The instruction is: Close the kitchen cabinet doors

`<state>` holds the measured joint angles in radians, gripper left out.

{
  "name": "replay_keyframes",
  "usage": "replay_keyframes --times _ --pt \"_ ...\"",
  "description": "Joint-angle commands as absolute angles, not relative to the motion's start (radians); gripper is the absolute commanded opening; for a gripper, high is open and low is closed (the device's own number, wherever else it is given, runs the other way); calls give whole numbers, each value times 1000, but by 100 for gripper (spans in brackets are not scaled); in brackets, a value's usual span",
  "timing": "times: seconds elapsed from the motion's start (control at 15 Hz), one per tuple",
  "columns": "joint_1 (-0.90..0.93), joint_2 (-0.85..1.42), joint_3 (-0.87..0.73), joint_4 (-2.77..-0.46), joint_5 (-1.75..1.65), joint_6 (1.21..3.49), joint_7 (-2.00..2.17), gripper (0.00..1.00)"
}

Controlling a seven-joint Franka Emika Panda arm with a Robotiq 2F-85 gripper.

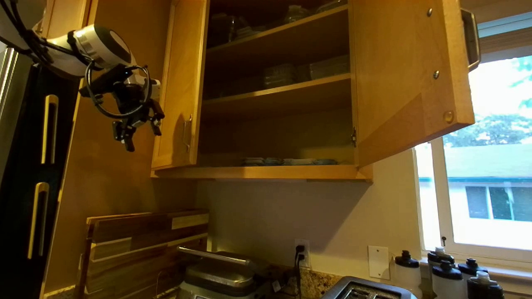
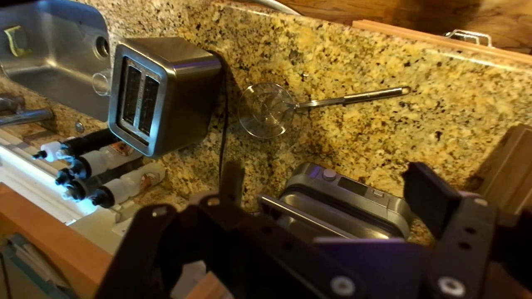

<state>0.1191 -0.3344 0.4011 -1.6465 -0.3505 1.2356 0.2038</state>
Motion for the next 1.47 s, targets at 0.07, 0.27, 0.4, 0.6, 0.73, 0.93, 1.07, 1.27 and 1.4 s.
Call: replay_keyframes --times 0.07,0.27,0.4,0.6,0.73,0.93,1.07,1.27,1.4 --pt "171 -332 374 -1621 -275 1389 283 100" --pt "159 -324 365 -1626 -244 1547 355 100" --pt "146 -318 360 -1642 -253 1669 408 100" --pt "129 -290 341 -1665 -268 1878 477 75" --pt "121 -262 325 -1674 -268 1999 500 67" --pt "109 -220 309 -1673 -280 2121 520 47" --pt "107 -200 301 -1664 -289 2159 523 34" --pt "102 -178 294 -1650 -339 2192 518 14" --pt "104 -182 293 -1649 -354 2181 516 7"
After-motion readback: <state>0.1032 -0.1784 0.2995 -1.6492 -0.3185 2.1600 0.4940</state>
